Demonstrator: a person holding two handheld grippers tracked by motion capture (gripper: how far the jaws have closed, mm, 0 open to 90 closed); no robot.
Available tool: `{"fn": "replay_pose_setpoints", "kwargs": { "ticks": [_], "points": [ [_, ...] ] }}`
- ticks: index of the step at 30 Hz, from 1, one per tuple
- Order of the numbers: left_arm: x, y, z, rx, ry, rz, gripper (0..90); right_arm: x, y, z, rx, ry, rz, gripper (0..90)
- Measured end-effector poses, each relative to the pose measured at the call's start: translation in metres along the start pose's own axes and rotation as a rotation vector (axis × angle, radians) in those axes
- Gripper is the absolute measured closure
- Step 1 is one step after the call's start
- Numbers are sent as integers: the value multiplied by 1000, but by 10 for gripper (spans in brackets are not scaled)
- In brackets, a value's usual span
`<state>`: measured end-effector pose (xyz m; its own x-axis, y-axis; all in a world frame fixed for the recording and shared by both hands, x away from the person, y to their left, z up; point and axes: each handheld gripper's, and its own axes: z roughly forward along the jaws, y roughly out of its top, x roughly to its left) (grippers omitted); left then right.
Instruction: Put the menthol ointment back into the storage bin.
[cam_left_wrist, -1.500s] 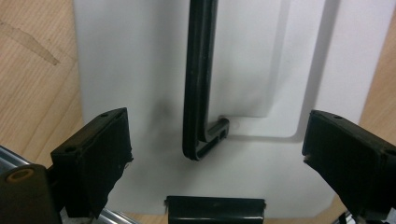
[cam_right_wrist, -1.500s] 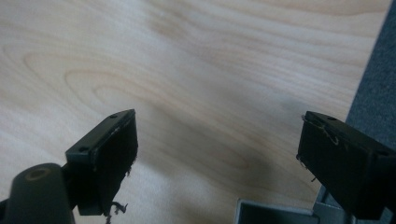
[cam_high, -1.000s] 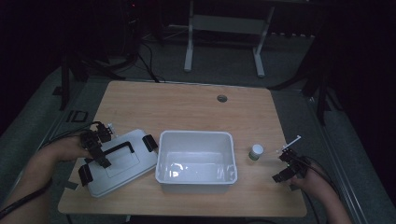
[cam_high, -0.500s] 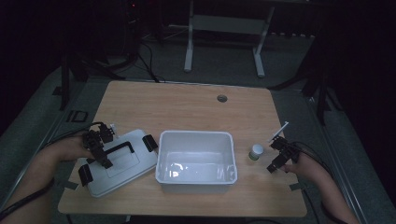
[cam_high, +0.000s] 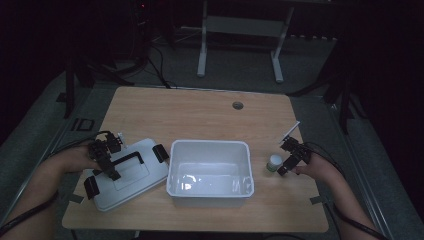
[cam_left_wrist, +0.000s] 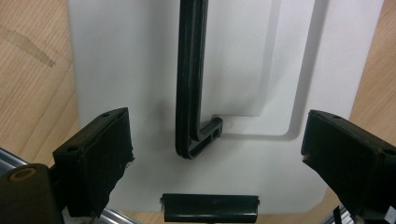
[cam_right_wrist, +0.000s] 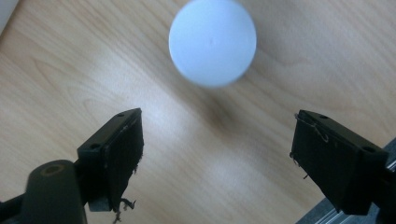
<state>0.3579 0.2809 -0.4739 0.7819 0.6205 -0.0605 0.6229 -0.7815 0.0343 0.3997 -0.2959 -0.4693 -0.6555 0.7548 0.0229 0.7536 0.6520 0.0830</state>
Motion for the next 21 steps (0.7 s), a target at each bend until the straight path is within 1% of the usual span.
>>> {"fn": "replay_pose_setpoints", "kwargs": {
  "ticks": [2, 3, 5, 6, 10, 12, 14, 16, 18, 19, 21],
  "points": [
    [-1, 1, 1, 0, -2, 2, 86, 0, 5, 1, -7, 2, -6, 165],
    [-1, 2, 1, 1, -1, 7, 86, 0, 8, 1, -13, -7, -11, 166],
    [-1, 4, 2, 2, -4, 9, 86, 0, 13, 1, -21, -2, -13, 188],
    [-2, 4, 2, 3, 1, 11, 86, 0, 15, 1, -23, -4, -14, 190],
    [-2, 5, 2, 2, 3, 23, 86, 1, 25, 3, -24, -3, -19, 216],
    [-2, 4, 2, -3, 1, 22, 87, 1, 28, 6, -20, 0, -22, 226],
    [-1, 3, 2, 6, 2, 20, 87, 2, 31, 9, -9, -5, -27, 236],
    [0, 2, 3, 7, 2, 11, 87, 4, 34, 12, 4, -18, -45, 262],
    [0, 1, 4, 12, 2, 10, 87, 5, 36, 15, 15, -15, -59, 290],
    [0, 1, 4, 12, 0, 9, 87, 5, 37, 16, 22, -26, -62, 303],
    [0, 1, 4, 11, 3, 10, 87, 5, 38, 19, 33, -26, -62, 329]
  ]
}}
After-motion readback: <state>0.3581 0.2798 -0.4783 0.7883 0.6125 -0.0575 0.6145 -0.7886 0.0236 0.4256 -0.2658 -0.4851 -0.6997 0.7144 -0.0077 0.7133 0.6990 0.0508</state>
